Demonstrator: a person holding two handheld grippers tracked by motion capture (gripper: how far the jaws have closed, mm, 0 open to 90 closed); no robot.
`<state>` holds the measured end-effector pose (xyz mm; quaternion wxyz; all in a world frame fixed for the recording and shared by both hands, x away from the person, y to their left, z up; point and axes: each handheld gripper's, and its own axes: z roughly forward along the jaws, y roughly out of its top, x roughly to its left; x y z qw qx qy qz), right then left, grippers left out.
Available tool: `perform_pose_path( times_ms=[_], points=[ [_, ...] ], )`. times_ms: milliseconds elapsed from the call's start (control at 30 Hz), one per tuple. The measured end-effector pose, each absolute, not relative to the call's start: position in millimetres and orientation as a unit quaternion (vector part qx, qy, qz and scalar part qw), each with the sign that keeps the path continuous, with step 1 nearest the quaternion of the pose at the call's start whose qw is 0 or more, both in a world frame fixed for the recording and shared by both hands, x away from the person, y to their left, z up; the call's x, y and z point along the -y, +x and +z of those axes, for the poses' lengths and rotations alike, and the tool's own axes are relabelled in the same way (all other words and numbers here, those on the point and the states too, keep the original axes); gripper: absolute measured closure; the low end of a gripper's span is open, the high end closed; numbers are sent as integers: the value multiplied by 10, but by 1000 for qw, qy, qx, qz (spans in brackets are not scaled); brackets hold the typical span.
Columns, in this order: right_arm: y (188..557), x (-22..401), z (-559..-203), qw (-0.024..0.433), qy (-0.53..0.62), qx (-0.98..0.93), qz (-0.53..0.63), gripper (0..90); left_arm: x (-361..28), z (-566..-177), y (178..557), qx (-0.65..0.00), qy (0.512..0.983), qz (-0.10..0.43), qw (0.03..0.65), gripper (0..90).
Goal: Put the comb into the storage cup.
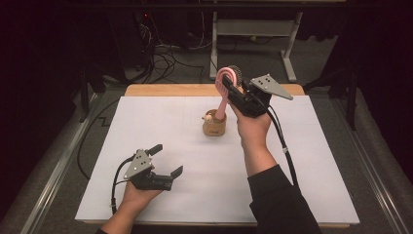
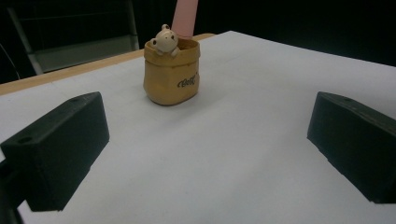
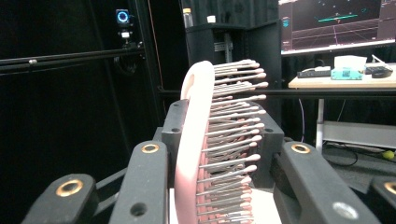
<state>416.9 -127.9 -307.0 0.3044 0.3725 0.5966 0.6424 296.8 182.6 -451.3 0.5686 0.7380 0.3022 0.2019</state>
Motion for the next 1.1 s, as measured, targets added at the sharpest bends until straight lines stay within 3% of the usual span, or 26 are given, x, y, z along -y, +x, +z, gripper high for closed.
perform_pose_path(
  times_ms=[1100],
  points=[
    [4363,1142,-3307,289,390,-602,634,667,-1838,-4522,2974,-304,738,198,568,0]
  ],
)
